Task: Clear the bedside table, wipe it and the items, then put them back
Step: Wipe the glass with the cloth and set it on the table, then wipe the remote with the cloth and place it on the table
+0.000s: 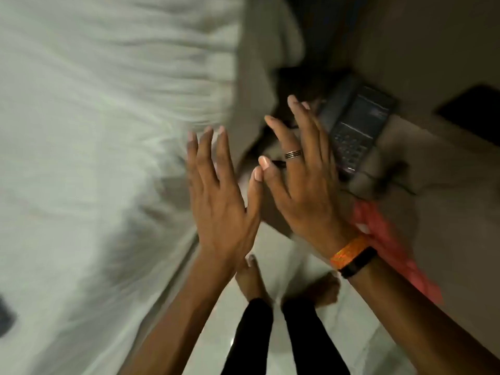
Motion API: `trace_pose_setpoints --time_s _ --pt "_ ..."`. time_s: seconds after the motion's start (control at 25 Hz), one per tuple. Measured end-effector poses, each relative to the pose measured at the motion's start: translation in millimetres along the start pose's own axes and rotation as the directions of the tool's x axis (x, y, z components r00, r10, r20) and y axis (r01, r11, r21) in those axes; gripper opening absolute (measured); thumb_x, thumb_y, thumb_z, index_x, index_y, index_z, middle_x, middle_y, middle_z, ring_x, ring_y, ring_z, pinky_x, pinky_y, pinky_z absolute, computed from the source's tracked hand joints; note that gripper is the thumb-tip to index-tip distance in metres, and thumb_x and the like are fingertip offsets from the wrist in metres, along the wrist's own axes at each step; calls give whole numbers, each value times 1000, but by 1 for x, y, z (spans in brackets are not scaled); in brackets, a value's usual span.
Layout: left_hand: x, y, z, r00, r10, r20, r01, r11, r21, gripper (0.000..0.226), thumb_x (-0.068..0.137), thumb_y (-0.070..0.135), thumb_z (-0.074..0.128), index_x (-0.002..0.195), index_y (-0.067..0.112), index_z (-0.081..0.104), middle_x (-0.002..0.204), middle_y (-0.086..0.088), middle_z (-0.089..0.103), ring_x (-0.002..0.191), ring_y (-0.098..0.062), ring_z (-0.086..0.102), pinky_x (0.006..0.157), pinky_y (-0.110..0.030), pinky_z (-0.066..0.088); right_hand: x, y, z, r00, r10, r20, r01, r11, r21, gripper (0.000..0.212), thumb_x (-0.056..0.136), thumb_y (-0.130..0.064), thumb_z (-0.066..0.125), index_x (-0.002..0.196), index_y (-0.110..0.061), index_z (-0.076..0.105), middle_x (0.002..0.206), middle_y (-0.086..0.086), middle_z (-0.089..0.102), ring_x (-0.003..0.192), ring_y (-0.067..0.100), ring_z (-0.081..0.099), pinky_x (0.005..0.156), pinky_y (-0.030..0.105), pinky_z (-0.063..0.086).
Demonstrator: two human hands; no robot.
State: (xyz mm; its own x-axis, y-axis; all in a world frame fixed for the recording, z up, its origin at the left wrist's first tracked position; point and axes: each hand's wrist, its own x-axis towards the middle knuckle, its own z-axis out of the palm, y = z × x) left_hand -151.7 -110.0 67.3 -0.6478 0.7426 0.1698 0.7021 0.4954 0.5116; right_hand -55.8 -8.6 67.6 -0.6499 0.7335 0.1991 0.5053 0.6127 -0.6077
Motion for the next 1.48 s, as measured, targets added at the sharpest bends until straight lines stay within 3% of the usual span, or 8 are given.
trace_pose_setpoints --time_s 0.24,0.48,0.72,0.84,1.0,1.24,1.4,1.48 --pt "-19 -150 -171 876 -343 -340 400 909 114 62 107 42 41 160 12 27 166 -11 29 160 -27 12 129 -40 18 44 -215 115 890 -416 187 355 890 287 47 106 -39 45 148 -18 51 159 8 44 142 26 45 115 40 42" --pt "-69 -266 -235 525 -768 -366 841 534 87 61 105 46 44 158 19 34 158 -17 38 143 -36 35 114 -54 36 17 -328 222 705 -489 513 306 863 401 50 107 -32 47 155 -20 41 154 2 50 137 23 45 113 43 44" --pt "-53 -288 -235 633 -733 -250 767 638 72 62 107 49 42 161 21 27 119 -14 56 109 -25 54 87 -38 54 7 -354 250 697 -406 591 201 902 383 47 108 -23 38 155 -20 43 140 2 65 121 20 53 107 38 47" --pt "-37 -250 -226 735 -663 -145 588 729 -352 49 110 42 39 158 35 33 100 -6 64 96 -14 63 80 -27 55 12 -333 210 762 -274 587 -223 739 635 45 110 -24 36 155 -22 42 121 -19 69 117 -1 64 101 20 53" --pt "-9 -152 -167 805 -585 104 452 489 -746 39 112 42 33 143 33 55 117 1 73 112 -13 70 98 -41 57 11 -257 136 943 -6 334 -200 791 579 44 108 -21 39 150 -18 48 148 -3 57 134 6 52 116 42 42" --pt "3 -17 -49 853 -299 428 505 268 -820 31 113 23 35 104 15 64 82 6 68 75 -6 66 70 -24 54 -14 -96 36 956 289 51 -284 872 399 43 106 -16 42 149 -11 50 149 -2 52 139 8 47 117 24 37" --pt "-23 40 21 774 -152 615 633 214 -744 34 114 23 29 104 17 62 91 -7 68 79 -21 67 65 -34 58 -86 12 -1 910 409 -70 -359 860 362 37 108 -24 40 141 -27 57 145 -11 58 139 6 48 115 36 44" --pt "-34 53 44 670 -115 734 740 191 -645 31 112 27 31 103 20 59 89 -14 65 77 -33 63 64 -38 56 -138 71 -10 891 451 -54 -453 891 -33 40 105 -33 38 141 -36 55 150 -13 54 142 12 43 114 53 40"
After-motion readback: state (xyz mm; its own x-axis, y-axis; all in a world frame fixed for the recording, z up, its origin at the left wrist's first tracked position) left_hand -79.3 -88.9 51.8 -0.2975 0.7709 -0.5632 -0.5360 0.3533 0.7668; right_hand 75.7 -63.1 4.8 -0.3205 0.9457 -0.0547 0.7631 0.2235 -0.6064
